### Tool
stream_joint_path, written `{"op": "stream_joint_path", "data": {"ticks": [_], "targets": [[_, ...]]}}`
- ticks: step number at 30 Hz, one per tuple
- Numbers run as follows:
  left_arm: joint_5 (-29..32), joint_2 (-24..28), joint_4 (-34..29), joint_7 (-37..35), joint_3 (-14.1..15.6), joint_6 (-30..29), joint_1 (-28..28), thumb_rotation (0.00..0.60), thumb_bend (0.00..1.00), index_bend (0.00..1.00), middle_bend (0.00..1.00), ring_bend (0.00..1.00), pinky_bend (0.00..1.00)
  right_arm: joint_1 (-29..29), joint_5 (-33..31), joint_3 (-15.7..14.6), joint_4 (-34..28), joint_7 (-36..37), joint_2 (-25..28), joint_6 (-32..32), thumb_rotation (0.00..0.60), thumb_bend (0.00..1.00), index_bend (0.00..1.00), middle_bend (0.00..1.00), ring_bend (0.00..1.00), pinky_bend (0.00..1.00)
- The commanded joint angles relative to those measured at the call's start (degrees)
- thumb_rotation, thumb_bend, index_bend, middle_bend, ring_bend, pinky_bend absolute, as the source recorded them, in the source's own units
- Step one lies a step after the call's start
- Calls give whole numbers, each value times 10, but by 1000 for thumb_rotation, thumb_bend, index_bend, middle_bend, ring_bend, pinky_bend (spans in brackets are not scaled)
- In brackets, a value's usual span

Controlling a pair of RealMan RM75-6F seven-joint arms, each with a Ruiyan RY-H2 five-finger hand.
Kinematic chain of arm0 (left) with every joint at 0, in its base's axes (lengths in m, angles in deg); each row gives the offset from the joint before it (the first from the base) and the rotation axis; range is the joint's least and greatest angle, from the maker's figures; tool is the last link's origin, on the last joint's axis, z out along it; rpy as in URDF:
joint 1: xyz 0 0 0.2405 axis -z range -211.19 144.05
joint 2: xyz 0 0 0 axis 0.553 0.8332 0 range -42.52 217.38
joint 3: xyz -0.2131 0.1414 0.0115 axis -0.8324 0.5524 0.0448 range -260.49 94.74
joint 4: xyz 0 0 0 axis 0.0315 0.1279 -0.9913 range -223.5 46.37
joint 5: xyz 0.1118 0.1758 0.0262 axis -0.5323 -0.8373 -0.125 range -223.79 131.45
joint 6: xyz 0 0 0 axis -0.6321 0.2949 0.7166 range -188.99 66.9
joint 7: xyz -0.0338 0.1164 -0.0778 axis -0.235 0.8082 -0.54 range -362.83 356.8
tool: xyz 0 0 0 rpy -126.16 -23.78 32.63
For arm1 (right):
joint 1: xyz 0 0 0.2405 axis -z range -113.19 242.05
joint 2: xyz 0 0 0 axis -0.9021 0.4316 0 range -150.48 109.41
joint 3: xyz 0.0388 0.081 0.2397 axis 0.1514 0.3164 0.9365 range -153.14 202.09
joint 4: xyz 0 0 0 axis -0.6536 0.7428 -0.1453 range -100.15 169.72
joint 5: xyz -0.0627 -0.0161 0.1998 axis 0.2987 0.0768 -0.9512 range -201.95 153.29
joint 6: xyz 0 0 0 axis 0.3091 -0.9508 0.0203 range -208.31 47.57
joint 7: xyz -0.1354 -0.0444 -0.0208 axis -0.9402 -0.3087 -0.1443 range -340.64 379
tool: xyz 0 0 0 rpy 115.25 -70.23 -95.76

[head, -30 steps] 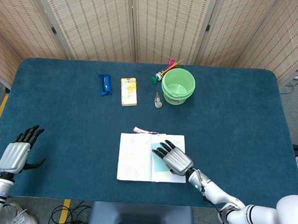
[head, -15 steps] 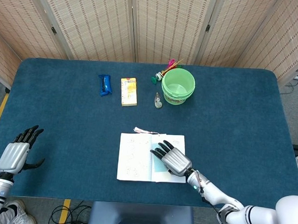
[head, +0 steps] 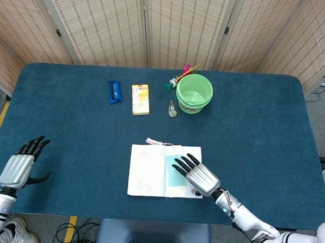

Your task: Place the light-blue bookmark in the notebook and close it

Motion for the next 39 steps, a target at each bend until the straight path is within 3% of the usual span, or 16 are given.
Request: {"op": "stream_joint_path", "data": {"ticks": [1, 39], "targets": [[-1, 1, -3, 3, 0, -1, 0, 600, 293, 104, 39, 35, 154, 1, 6, -2, 5, 3, -8, 0, 600, 57, 0, 2, 0, 0], [1, 5, 2, -5, 2, -1, -4, 600, 293, 102, 35, 35, 154, -6, 19, 9, 10, -1, -31, 18, 600, 56, 0, 0, 0, 0]]}}
